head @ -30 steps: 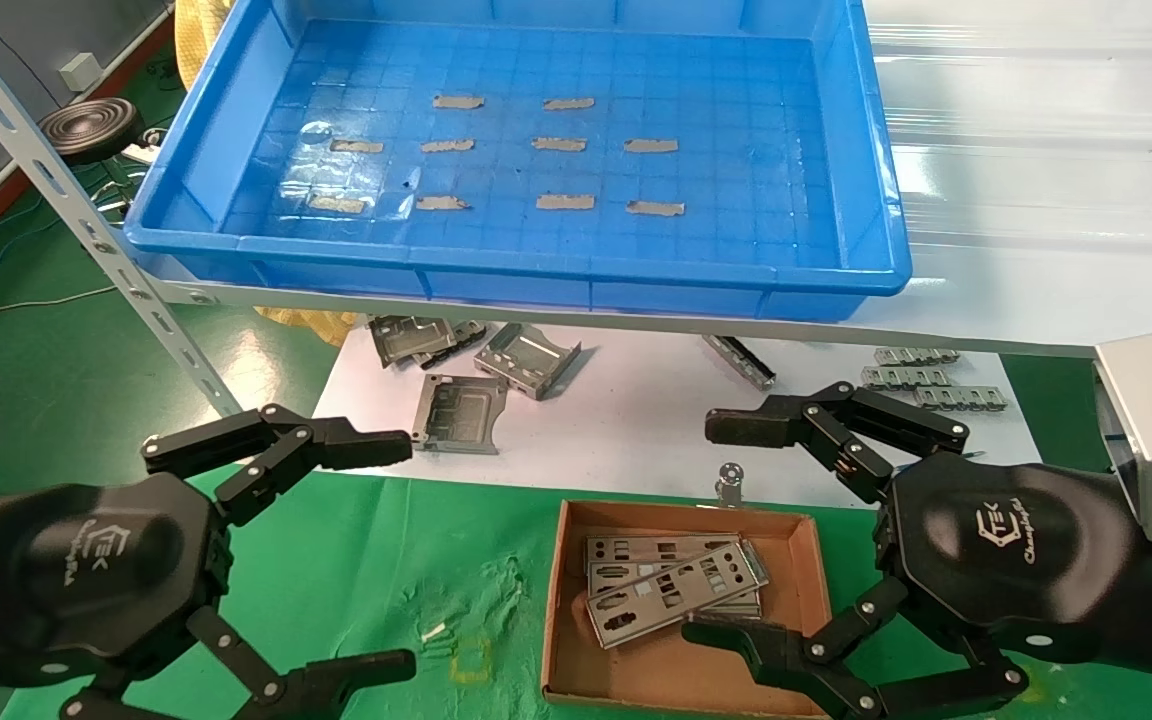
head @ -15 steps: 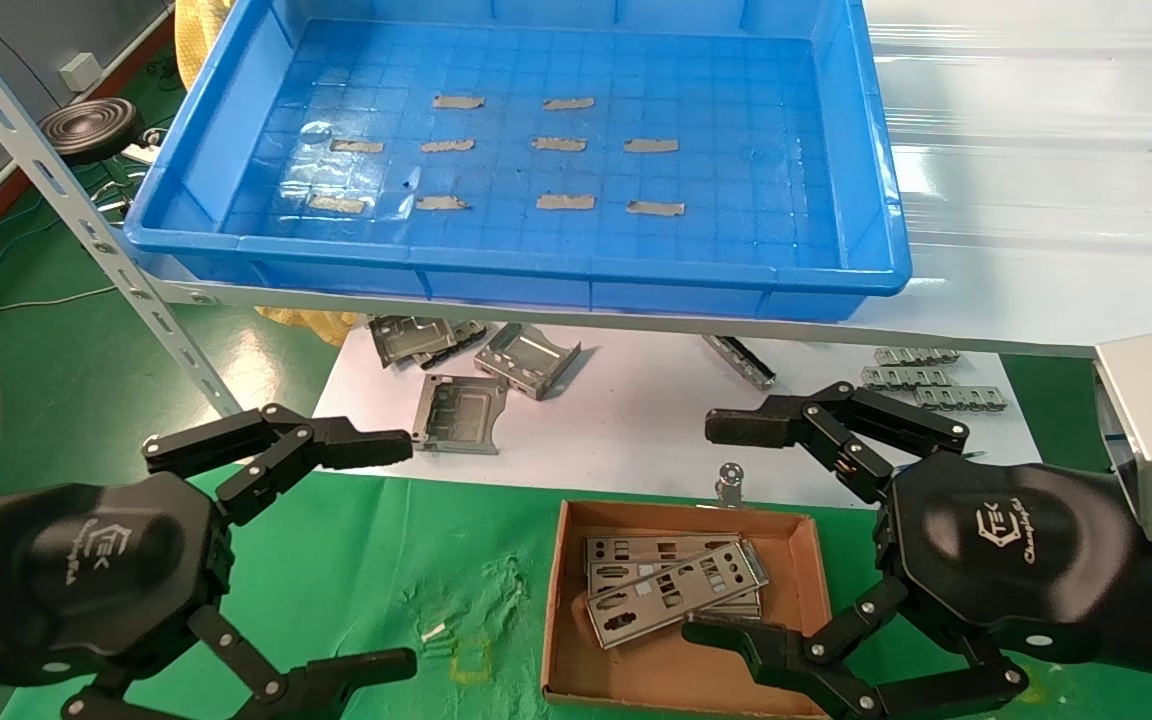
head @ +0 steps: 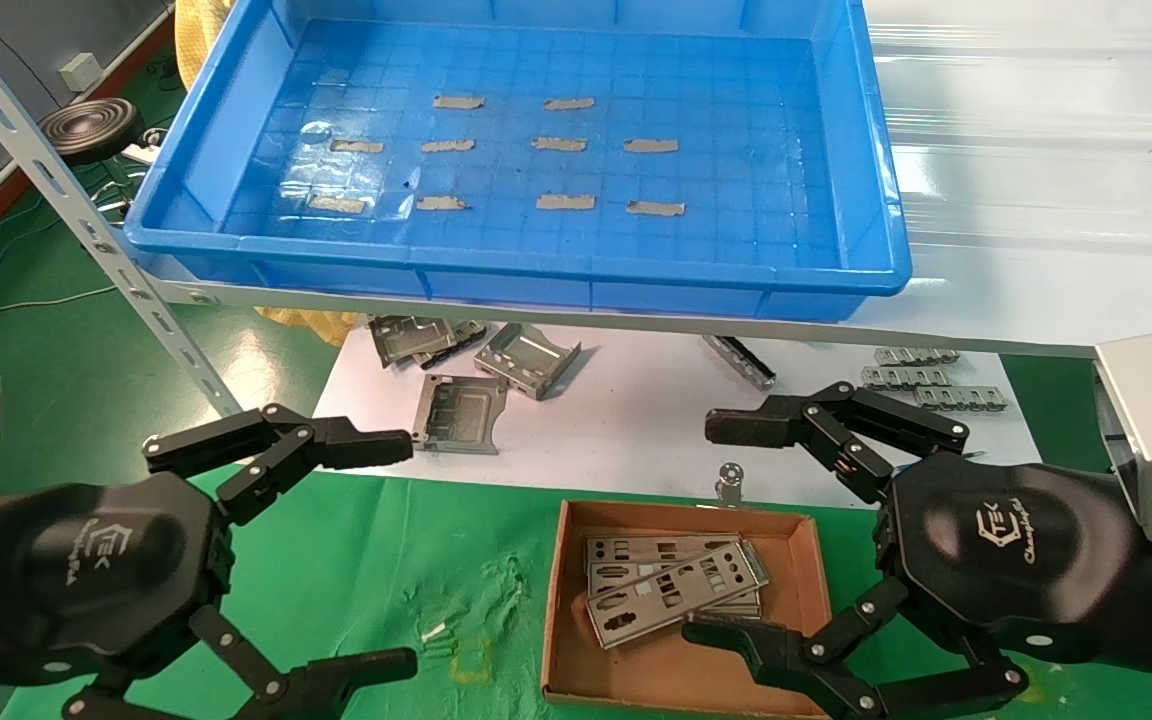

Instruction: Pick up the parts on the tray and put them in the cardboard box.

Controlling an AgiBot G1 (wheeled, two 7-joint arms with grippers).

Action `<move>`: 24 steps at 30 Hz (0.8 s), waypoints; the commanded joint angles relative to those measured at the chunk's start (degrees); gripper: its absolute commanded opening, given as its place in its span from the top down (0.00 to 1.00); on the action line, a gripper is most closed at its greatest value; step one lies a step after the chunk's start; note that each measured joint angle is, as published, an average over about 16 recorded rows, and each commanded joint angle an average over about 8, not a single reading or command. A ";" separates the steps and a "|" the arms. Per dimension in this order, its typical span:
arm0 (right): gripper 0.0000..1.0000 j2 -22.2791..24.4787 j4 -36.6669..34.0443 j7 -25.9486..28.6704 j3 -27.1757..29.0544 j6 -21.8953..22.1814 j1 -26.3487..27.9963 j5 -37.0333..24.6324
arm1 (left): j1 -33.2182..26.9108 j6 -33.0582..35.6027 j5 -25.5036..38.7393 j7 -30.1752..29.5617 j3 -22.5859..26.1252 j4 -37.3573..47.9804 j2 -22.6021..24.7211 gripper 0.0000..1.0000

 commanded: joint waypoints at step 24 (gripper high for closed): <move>0.00 0.00 0.00 0.00 0.00 0.00 0.00 0.00 | 0.00 0.00 0.00 0.00 0.01 0.00 0.00 0.00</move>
